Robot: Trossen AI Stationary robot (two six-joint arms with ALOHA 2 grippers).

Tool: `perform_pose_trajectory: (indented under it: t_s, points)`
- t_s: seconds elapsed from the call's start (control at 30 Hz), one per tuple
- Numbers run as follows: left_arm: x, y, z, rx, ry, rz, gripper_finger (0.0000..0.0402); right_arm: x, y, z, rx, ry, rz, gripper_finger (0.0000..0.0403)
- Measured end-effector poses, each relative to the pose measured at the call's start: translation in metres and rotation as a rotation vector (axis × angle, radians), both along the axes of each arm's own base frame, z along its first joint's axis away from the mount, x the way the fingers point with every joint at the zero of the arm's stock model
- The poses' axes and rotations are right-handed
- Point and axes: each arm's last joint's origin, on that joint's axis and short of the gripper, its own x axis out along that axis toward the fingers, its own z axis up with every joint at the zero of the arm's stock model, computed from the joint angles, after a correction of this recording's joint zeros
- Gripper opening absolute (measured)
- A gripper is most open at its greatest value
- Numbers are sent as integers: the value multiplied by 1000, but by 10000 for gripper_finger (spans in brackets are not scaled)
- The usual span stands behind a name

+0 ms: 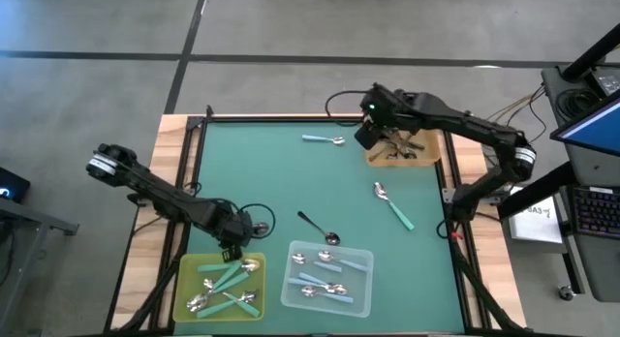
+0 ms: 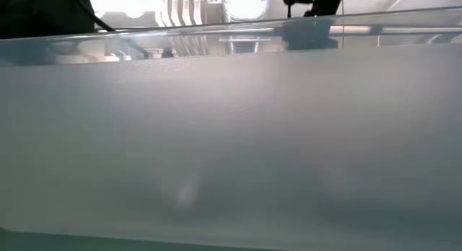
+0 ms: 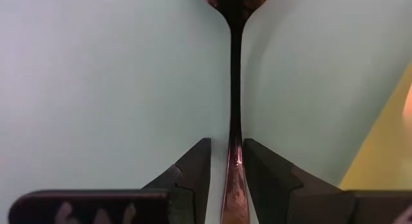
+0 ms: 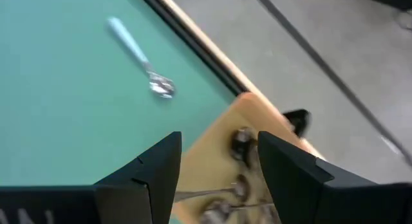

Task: Sort silverware by color (type)
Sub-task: Put the black spoon into the orange bin

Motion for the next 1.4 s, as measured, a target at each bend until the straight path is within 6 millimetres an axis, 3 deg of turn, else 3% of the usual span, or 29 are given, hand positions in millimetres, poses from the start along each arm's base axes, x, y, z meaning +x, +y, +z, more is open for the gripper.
perform_pose_trajectory:
  t_s: [0.37, 0.5, 0.73, 0.87, 1.07, 1.4]
  points:
    - [1, 7, -6, 40, -48, 4, 62, -10, 33, 32, 15, -184, 95, 196]
    - [4, 9, -6, 52, -67, 33, 12, -11, 39, 35, 12, -200, 111, 196]
    - [14, 21, -3, 85, -125, 87, 4, -5, 43, 31, 39, -211, 93, 196]
    - [25, 36, 4, 172, -237, 105, 2, 6, 45, 17, 74, -184, 85, 196]
    - [44, 59, 11, 181, -422, 146, 1, 29, 52, -20, 107, -198, 121, 196]
    - [78, 93, 42, 267, -897, 270, 1, 72, 69, -74, 258, -755, 246, 196]
